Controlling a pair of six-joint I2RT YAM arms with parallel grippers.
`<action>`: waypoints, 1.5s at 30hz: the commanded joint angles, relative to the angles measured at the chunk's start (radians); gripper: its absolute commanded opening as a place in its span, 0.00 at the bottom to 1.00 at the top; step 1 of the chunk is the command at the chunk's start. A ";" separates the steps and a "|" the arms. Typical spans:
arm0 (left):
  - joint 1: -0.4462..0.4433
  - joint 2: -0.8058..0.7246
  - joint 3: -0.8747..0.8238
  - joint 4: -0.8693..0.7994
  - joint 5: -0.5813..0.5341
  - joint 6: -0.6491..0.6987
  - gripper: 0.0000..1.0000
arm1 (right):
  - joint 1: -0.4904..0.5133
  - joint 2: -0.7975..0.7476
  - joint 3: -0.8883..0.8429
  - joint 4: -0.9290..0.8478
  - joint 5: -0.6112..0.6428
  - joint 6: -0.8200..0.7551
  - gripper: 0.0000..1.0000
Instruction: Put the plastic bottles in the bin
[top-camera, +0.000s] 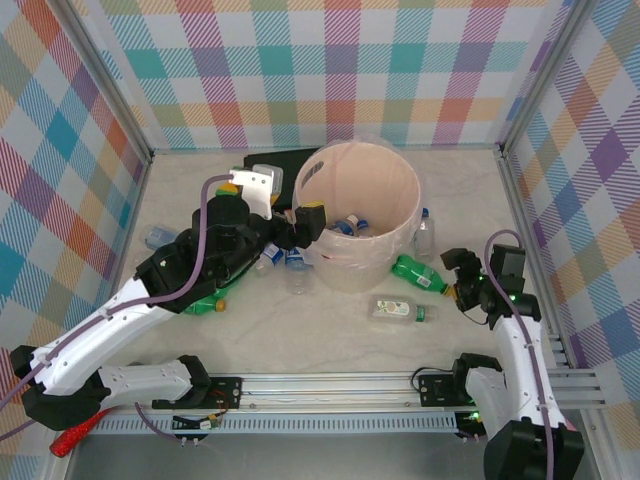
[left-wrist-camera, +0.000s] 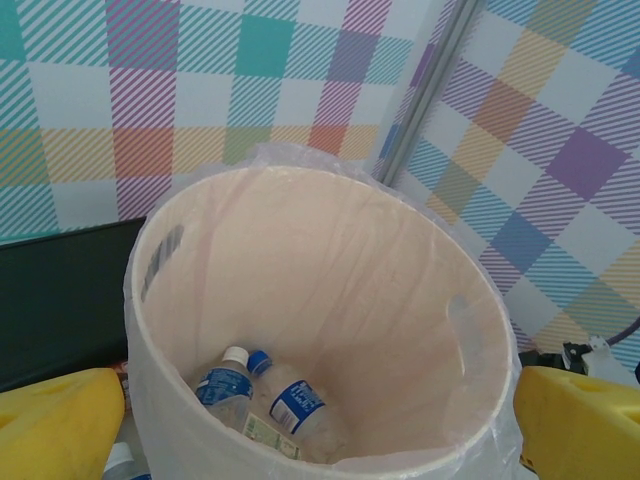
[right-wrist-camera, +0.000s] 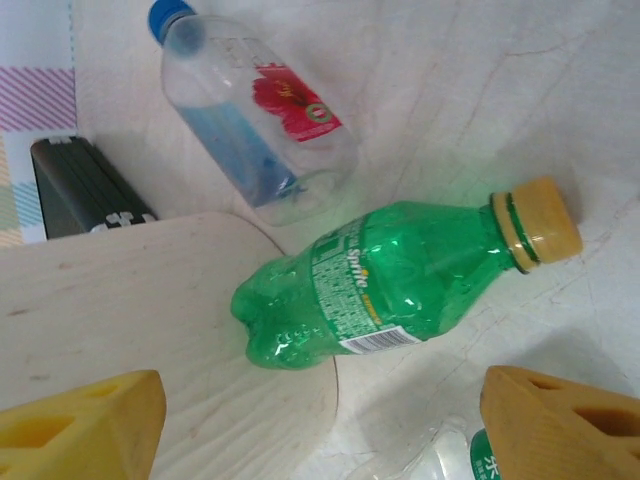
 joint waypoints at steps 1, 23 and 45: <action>0.000 -0.015 -0.017 -0.005 -0.022 -0.007 1.00 | -0.029 -0.015 -0.047 0.055 -0.047 0.091 0.77; 0.000 -0.031 -0.036 0.007 -0.042 -0.005 1.00 | -0.100 0.138 -0.178 0.241 -0.053 0.312 0.60; 0.000 -0.024 -0.017 0.000 -0.085 -0.002 1.00 | -0.121 0.468 -0.188 0.466 -0.132 0.342 0.40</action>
